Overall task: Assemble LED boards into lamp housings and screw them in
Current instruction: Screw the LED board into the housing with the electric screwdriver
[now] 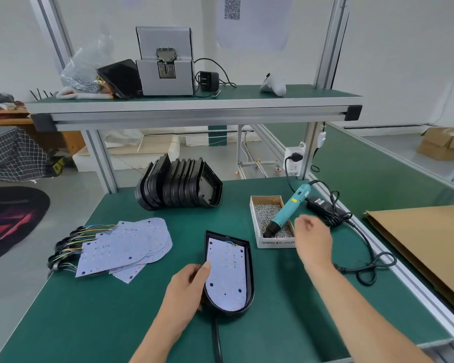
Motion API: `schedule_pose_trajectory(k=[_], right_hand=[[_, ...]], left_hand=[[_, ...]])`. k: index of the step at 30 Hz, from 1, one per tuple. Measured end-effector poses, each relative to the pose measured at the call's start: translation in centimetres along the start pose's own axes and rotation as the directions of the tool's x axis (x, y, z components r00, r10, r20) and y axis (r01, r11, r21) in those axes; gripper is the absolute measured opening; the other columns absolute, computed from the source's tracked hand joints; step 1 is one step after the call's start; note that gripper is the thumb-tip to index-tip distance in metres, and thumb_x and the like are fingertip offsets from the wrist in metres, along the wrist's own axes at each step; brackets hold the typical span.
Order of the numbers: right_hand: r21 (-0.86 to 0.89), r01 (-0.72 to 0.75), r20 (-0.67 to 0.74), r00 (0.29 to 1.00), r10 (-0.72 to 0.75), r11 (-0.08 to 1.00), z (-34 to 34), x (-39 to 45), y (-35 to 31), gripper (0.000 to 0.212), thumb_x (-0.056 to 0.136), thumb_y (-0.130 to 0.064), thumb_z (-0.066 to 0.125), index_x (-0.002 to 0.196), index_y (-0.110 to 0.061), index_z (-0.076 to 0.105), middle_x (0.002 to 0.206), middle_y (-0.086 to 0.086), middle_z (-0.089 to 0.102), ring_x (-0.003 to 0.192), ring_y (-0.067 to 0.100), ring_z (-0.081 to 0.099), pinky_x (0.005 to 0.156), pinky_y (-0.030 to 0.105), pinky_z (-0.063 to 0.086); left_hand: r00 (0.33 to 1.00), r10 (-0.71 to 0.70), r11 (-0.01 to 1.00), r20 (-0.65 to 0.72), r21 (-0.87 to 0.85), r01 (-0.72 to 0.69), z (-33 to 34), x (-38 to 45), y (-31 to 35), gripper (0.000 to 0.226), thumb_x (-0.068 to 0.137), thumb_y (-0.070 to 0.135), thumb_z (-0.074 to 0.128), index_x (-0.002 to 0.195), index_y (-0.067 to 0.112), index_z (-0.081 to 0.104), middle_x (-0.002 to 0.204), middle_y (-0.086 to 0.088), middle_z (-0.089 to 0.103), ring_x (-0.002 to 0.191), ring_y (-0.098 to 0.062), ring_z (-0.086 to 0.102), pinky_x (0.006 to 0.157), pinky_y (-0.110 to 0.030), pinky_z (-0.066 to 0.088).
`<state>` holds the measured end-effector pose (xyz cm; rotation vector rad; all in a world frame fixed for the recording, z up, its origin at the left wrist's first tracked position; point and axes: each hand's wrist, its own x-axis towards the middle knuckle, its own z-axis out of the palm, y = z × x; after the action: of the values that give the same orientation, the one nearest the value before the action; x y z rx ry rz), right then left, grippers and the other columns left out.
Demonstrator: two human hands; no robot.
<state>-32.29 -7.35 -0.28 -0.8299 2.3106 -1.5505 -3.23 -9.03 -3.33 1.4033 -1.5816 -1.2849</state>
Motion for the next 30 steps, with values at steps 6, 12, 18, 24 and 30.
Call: schedule_pose_trajectory(k=[6, 12, 18, 24, 30], right_hand=[[0.168, -0.322, 0.055, 0.947, 0.317, 0.932, 2.8, 7.1, -1.7, 0.056, 0.099, -0.033, 0.066, 0.142, -0.001, 0.052, 0.130, 0.016, 0.062, 0.116, 0.033, 0.060, 0.089, 0.037, 0.044], [0.311, -0.442, 0.221, 0.895, 0.388, 0.842, 3.9, 9.9, -1.0, 0.038, 0.092, -0.027, 0.078, 0.115, -0.004, 0.058, 0.109, 0.012, 0.066, 0.088, 0.021, 0.062, 0.085, 0.037, 0.049], [0.439, -0.376, 0.230, 0.925, 0.302, 0.816, 3.3, 9.8, 0.2, 0.016, 0.096, -0.025, 0.075, 0.097, -0.014, 0.064, 0.118, 0.013, 0.069, 0.106, 0.024, 0.063, 0.100, 0.040, 0.050], [0.785, -0.317, 0.193, 0.942, 0.276, 0.533, 2.3, 9.2, -1.3, 0.010, 0.106, -0.023, 0.060, 0.113, -0.017, 0.057, 0.112, 0.004, 0.065, 0.103, 0.024, 0.072, 0.092, 0.048, 0.058], [0.897, -0.257, 0.157, 0.946, 0.283, 0.361, 1.1, 8.6, -3.2, 0.026, 0.107, -0.027, 0.056, 0.131, -0.016, 0.053, 0.111, 0.003, 0.062, 0.100, 0.023, 0.073, 0.102, 0.053, 0.054]], left_hand=[[0.999, 0.031, 0.998, -0.025, 0.054, -0.029, 0.3, 0.0, -0.2, 0.040, 0.100, 0.051, 0.058, 0.080, 0.017, 0.065, 0.054, 0.012, 0.046, 0.051, -0.011, 0.044, 0.059, -0.029, 0.044], [0.999, 0.050, 0.999, 0.008, 0.014, -0.051, -0.3, -0.4, -0.5, 0.036, 0.103, 0.049, 0.054, 0.088, 0.021, 0.071, 0.054, 0.001, 0.057, 0.047, -0.013, 0.055, 0.048, -0.018, 0.043], [0.998, 0.061, 0.998, 0.021, 0.007, -0.061, -0.2, -0.7, -0.6, 0.028, 0.104, 0.046, 0.054, 0.095, 0.025, 0.071, 0.056, 0.002, 0.059, 0.049, -0.010, 0.057, 0.050, -0.018, 0.046], [0.996, 0.082, 0.996, 0.018, 0.017, -0.082, -0.2, -0.8, -0.6, 0.028, 0.104, 0.045, 0.054, 0.094, 0.027, 0.072, 0.057, 0.001, 0.059, 0.050, -0.013, 0.057, 0.052, -0.021, 0.048], [0.991, 0.106, 0.993, -0.083, -0.049, -0.110, -0.2, -1.3, -0.2, 0.030, 0.105, 0.045, 0.050, 0.080, 0.044, 0.067, 0.064, 0.001, 0.065, 0.054, -0.013, 0.057, 0.062, -0.031, 0.048]])
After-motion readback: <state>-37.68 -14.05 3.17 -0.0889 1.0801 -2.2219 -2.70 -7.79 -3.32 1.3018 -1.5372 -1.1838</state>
